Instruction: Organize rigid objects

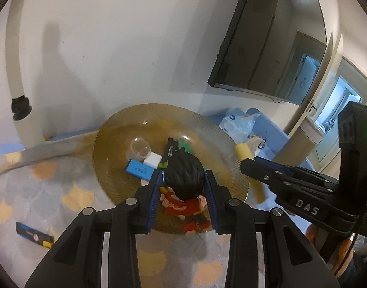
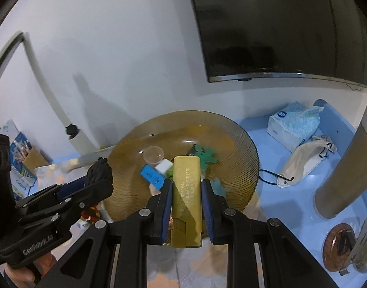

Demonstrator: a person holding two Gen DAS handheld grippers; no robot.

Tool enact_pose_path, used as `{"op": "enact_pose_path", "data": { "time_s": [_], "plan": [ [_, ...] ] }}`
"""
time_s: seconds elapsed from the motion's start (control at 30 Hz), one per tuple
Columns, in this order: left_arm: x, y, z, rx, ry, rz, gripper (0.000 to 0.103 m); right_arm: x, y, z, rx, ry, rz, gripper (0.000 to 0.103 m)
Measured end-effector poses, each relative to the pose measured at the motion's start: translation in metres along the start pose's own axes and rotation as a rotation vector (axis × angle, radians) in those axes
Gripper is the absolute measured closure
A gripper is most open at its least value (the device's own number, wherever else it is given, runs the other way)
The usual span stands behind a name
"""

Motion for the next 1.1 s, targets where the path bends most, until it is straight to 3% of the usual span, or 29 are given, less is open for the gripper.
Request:
{"op": "enact_pose_path", "data": {
  "time_s": [0.1,0.23,0.33,0.53,0.6,0.63,0.67,0.87,1.1],
  "plan": [
    [0.01,0.0,-0.024,0.013,0.064,0.0,0.04,0.006,0.009,0.004,-0.038,0.011,-0.001,0.07],
    [0.008,-0.003,-0.066,0.026,0.114,0.011,0.039,0.001,0.021,-0.012,-0.01,0.018,0.031,0.069],
    [-0.009,-0.015,-0.11,0.079,0.152,-0.007,0.039,-0.011,0.019,-0.029,0.004,0.022,0.031,0.069],
    [-0.053,-0.056,-0.179,0.206,0.201,-0.12,0.039,-0.042,-0.017,-0.058,0.101,0.011,-0.005,0.069],
    [-0.073,-0.076,-0.194,0.247,0.2,-0.172,0.037,-0.056,-0.036,-0.061,0.131,0.005,-0.031,0.062],
    [-0.089,-0.089,-0.203,0.287,0.202,-0.189,0.037,-0.063,-0.045,-0.061,0.14,0.001,-0.045,0.054],
    [-0.1,-0.098,-0.205,0.314,0.201,-0.195,0.037,-0.071,-0.054,-0.06,0.144,-0.003,-0.058,0.048],
    [-0.179,-0.155,-0.195,0.351,0.162,-0.319,0.037,-0.133,-0.099,-0.031,0.225,-0.042,-0.14,0.047],
    [-0.203,-0.174,-0.196,0.333,0.161,-0.399,0.037,-0.167,-0.118,-0.007,0.181,-0.072,-0.248,0.047]
  ]
}}
Point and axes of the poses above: each gripper's, at about its wrist camera, not at the fingertips, and z roughly the way its jaws point, y to its right, x to its top, the point moved 7 cm from there along z, roughly the way its jaws point, and after that the axes turned 10 degrees about -x, right-handed, at the moved point
